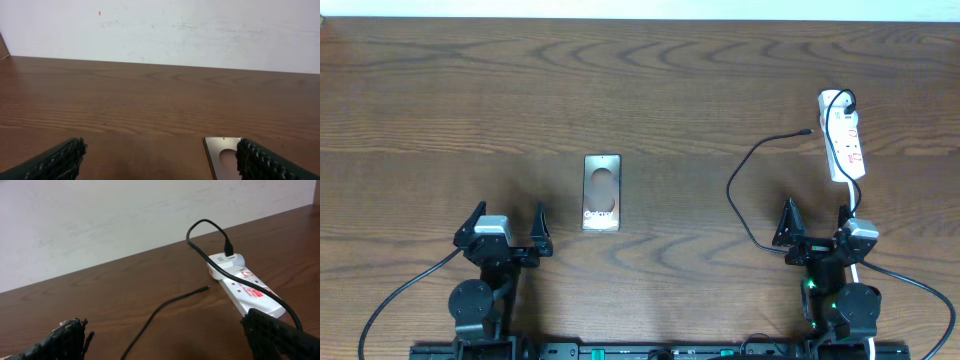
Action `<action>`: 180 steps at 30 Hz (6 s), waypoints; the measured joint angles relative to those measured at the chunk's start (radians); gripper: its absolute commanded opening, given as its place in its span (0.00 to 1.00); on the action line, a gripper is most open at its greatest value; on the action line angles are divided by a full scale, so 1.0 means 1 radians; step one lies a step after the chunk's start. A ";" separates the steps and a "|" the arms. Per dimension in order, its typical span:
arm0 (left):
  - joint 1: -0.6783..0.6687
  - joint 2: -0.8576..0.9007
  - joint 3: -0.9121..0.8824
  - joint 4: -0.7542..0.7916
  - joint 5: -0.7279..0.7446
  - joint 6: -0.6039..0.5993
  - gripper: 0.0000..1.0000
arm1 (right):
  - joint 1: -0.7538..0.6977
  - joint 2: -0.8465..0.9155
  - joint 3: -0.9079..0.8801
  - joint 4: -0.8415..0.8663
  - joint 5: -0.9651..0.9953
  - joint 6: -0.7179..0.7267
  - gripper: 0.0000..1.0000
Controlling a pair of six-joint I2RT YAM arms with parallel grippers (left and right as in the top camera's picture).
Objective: Plug charger to phone and switch on socket
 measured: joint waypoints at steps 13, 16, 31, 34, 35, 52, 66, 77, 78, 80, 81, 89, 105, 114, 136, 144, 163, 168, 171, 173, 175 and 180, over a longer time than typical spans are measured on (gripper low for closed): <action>0.000 0.000 0.000 0.000 0.000 0.000 0.98 | 0.000 0.000 0.000 0.000 0.000 0.000 0.99; 0.000 0.000 0.000 0.000 0.000 0.000 0.98 | 0.000 0.000 0.000 0.000 0.000 0.000 0.99; 0.000 0.000 0.000 0.000 0.000 0.000 0.98 | 0.000 0.000 0.000 0.000 0.000 0.000 0.99; 0.000 0.000 0.000 0.000 0.000 0.000 0.98 | 0.000 0.000 0.000 0.000 0.000 0.000 0.99; 0.000 0.000 0.000 0.000 0.000 0.000 0.98 | 0.000 0.000 0.000 0.000 0.000 0.000 0.99; 0.000 0.000 0.000 0.000 0.000 0.000 0.98 | 0.000 0.000 0.000 0.000 0.000 0.000 0.99; 0.000 0.000 0.000 0.000 0.000 0.000 0.98 | 0.000 0.000 0.000 0.000 0.000 0.000 0.99; 0.000 0.000 0.000 0.000 0.000 0.000 0.98 | 0.000 0.000 0.000 0.000 0.000 0.000 0.99; 0.000 0.000 0.000 0.000 0.000 0.000 0.98 | 0.000 0.000 0.000 0.000 0.000 0.000 0.99; 0.000 0.000 0.000 0.000 0.000 0.000 0.98 | 0.000 0.000 0.000 0.000 0.000 0.000 0.99; 0.000 0.000 0.000 0.001 0.000 0.000 0.98 | 0.000 0.000 0.000 0.000 0.000 0.000 0.99; 0.000 0.000 0.000 0.000 0.000 0.000 0.98 | 0.000 0.000 0.000 0.000 0.000 0.000 0.99; 0.000 0.000 0.000 0.000 0.000 0.000 0.98 | 0.000 0.000 0.000 0.000 0.000 0.000 0.99; 0.000 0.000 0.000 0.000 0.000 0.000 0.98 | 0.000 0.000 0.000 0.000 0.000 0.000 0.99; 0.000 0.001 0.010 -0.016 0.061 -0.114 0.98 | 0.000 0.000 0.000 0.000 0.000 0.000 0.99; 0.000 0.075 0.087 -0.082 0.130 -0.219 0.98 | 0.000 0.000 0.000 0.000 0.000 0.000 0.99; -0.052 0.542 0.732 -0.562 0.249 -0.271 0.98 | 0.000 0.000 0.000 0.000 0.000 0.000 0.99; -0.148 0.641 0.780 -0.629 0.087 -0.271 0.98 | 0.000 0.000 0.000 0.000 0.000 0.000 0.99; -0.222 0.727 0.780 -0.623 0.014 -0.271 0.98 | 0.000 0.000 0.000 0.000 0.000 0.000 0.99; -0.268 0.787 0.780 -0.586 -0.011 -0.271 0.98 | 0.000 0.000 0.000 0.000 0.000 0.000 0.99; -0.303 0.846 0.780 -0.554 -0.024 -0.271 0.98 | 0.000 0.000 0.000 0.000 0.000 0.000 0.99; -0.344 1.013 0.780 -0.477 -0.034 -0.271 0.98 | 0.000 0.000 0.000 0.000 0.000 0.000 0.99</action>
